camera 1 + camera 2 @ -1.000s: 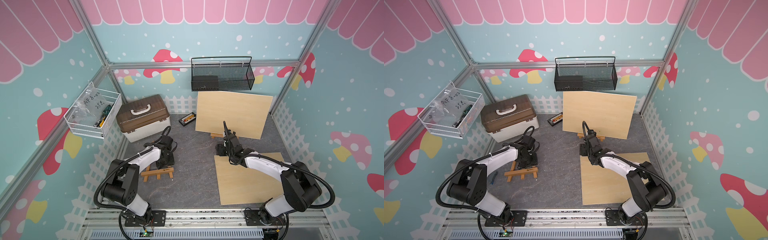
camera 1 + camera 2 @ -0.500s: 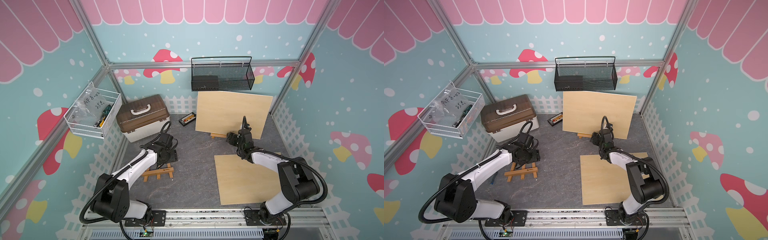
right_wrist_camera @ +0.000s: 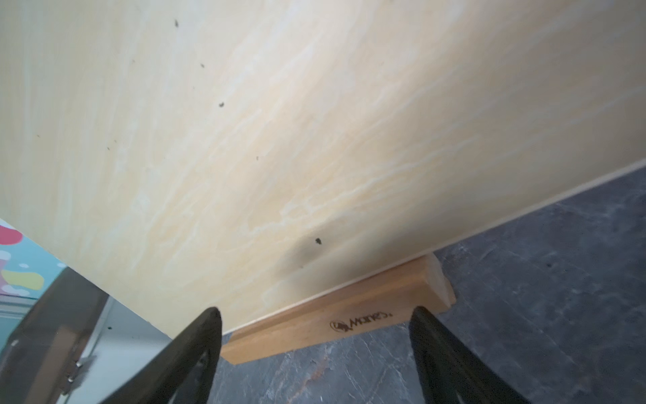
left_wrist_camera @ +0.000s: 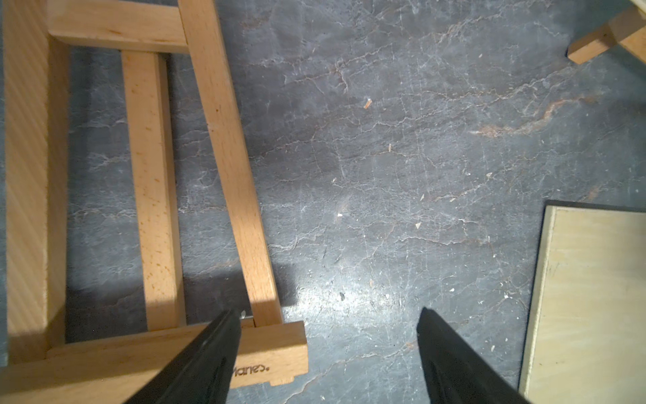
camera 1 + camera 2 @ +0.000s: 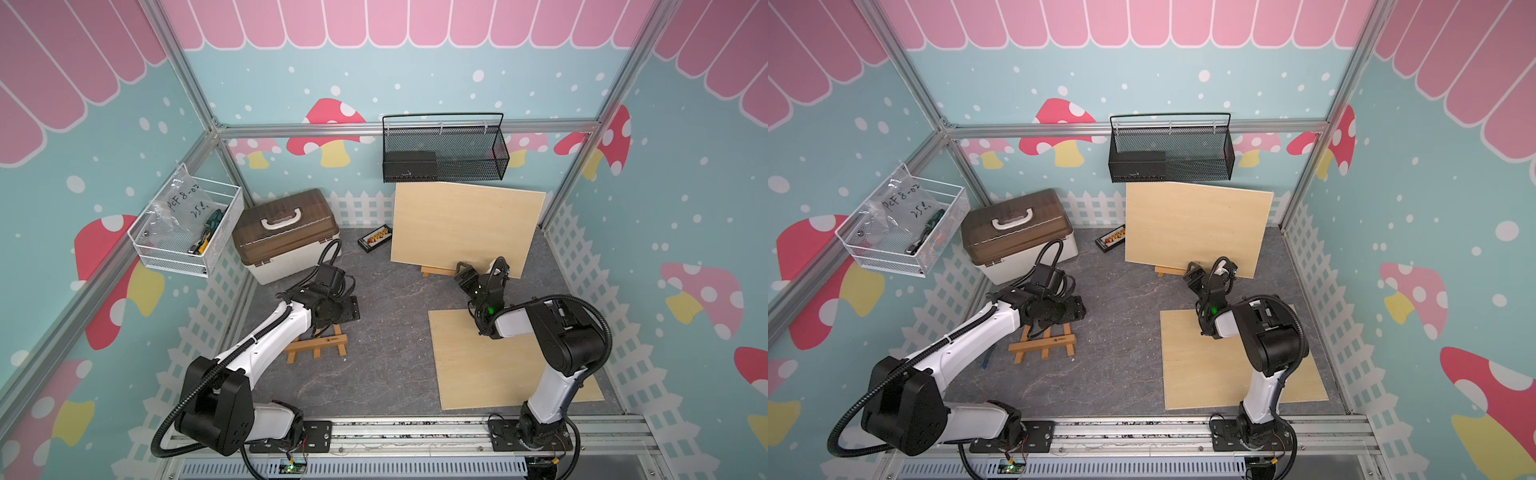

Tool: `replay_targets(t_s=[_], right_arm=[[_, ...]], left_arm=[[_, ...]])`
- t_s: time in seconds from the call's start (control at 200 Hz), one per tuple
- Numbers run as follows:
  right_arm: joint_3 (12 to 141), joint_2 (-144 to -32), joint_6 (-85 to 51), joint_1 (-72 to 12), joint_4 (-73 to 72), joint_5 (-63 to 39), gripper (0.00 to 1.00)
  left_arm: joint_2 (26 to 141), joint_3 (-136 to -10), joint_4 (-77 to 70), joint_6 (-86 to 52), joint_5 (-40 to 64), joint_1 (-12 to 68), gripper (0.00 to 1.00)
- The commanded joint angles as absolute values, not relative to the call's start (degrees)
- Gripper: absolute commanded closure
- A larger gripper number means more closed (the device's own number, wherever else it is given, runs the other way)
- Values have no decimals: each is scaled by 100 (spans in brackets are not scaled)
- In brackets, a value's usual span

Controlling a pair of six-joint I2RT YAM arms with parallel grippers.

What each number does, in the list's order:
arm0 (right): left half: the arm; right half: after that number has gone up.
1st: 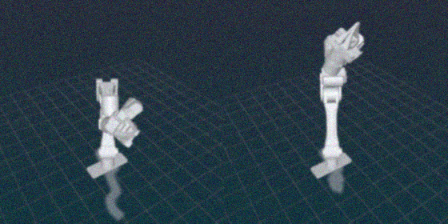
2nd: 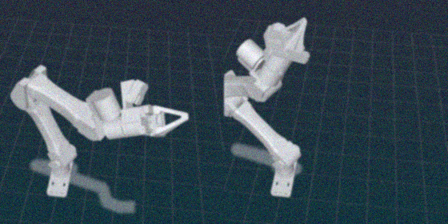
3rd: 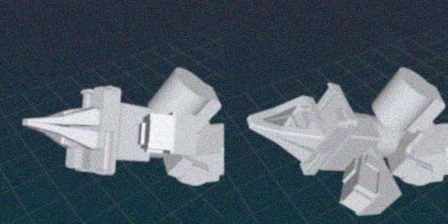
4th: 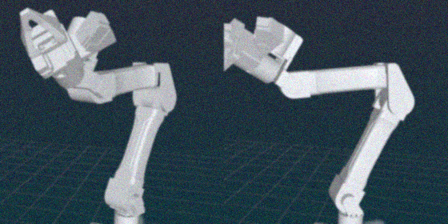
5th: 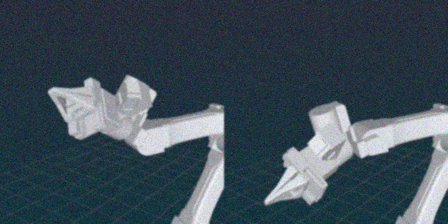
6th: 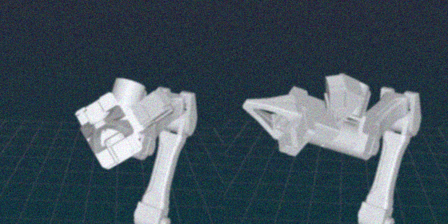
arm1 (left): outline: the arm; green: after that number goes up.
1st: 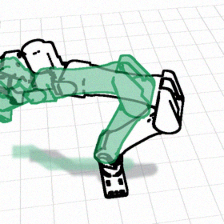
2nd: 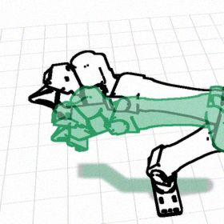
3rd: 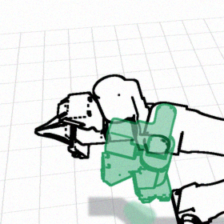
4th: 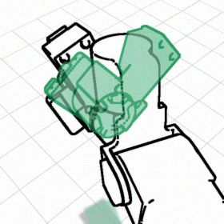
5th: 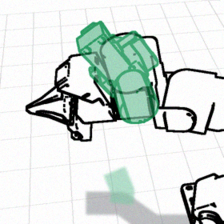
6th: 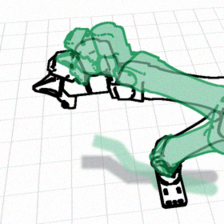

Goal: Disassemble the easel
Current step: Move the easel to the center of the board.

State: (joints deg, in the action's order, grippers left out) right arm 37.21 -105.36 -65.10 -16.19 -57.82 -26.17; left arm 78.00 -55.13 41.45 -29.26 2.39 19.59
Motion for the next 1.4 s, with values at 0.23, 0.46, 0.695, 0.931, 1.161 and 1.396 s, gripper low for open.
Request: replay_targets(t_s=[0.23, 0.46, 0.695, 0.931, 1.161, 1.396], right_arm=[[3590, -11370, -7776, -1608, -7739, -2402, 16], [3618, -11549, -7968, -1611, -7847, -2425, 16], [3756, -11887, -8265, -1614, -8189, -2392, 19], [3911, -12109, -8432, -1617, -8306, -2330, 23], [4042, -12321, -8645, -1617, -8350, -2246, 30], [4182, -12526, -8784, -1617, -8412, -2180, 41]], left_arm=[[7677, -5431, 4022, -2751, 290, 1943, 16], [7723, -5431, 3981, -2751, 299, 1919, 16], [7798, -5463, 3921, -2751, 295, 1907, 16], [7831, -5464, 3906, -2725, 281, 1873, 15], [7888, -5457, 3854, -2683, 297, 1768, 15], [7992, -5501, 3808, -2644, 345, 1672, 15]])
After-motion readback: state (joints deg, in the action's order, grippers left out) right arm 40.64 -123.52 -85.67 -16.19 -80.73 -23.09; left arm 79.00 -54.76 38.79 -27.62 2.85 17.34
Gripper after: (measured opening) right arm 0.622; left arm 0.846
